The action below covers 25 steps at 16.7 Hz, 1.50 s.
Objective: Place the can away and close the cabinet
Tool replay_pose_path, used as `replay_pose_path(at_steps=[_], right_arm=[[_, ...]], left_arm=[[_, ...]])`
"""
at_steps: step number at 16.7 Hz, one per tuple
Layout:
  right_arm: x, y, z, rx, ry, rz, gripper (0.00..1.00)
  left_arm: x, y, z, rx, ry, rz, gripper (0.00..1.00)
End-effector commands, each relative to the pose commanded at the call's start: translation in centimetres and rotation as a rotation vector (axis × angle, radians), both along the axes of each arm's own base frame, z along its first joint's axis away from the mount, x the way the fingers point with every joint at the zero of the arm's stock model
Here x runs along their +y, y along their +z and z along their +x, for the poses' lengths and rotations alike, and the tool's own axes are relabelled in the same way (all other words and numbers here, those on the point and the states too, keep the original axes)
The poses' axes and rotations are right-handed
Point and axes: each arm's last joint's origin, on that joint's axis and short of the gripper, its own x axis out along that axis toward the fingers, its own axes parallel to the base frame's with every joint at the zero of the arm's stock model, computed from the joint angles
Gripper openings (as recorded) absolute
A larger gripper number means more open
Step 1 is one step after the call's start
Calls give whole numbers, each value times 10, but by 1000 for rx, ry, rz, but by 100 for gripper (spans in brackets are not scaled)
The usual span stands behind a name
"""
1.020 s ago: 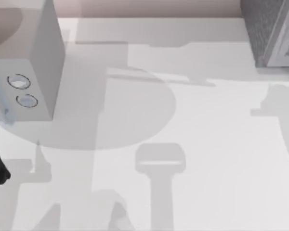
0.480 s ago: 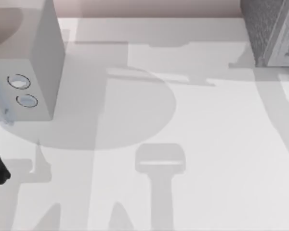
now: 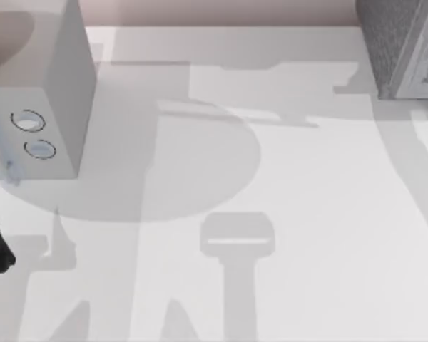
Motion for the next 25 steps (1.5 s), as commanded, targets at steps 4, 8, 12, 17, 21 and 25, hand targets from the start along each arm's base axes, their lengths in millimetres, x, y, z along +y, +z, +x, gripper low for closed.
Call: replay_pose_path(at_steps=[4, 8, 12, 17, 21, 25], right_arm=[[1, 5, 14, 8, -3, -2, 0], [3, 21, 50, 7, -4, -2, 0], [4, 35, 92, -13, -1, 1, 0], [0, 28, 136, -13, 0, 1, 0], [-2, 20, 150, 0, 0, 0, 0], [-2, 20, 150, 0, 0, 0, 0]], left_arm=[[0, 0, 0, 0, 0, 0, 100], [0, 0, 0, 0, 0, 0, 100], [0, 0, 0, 0, 0, 0, 100], [0, 0, 0, 0, 0, 0, 100], [0, 0, 0, 0, 0, 0, 100], [0, 0, 0, 0, 0, 0, 100]])
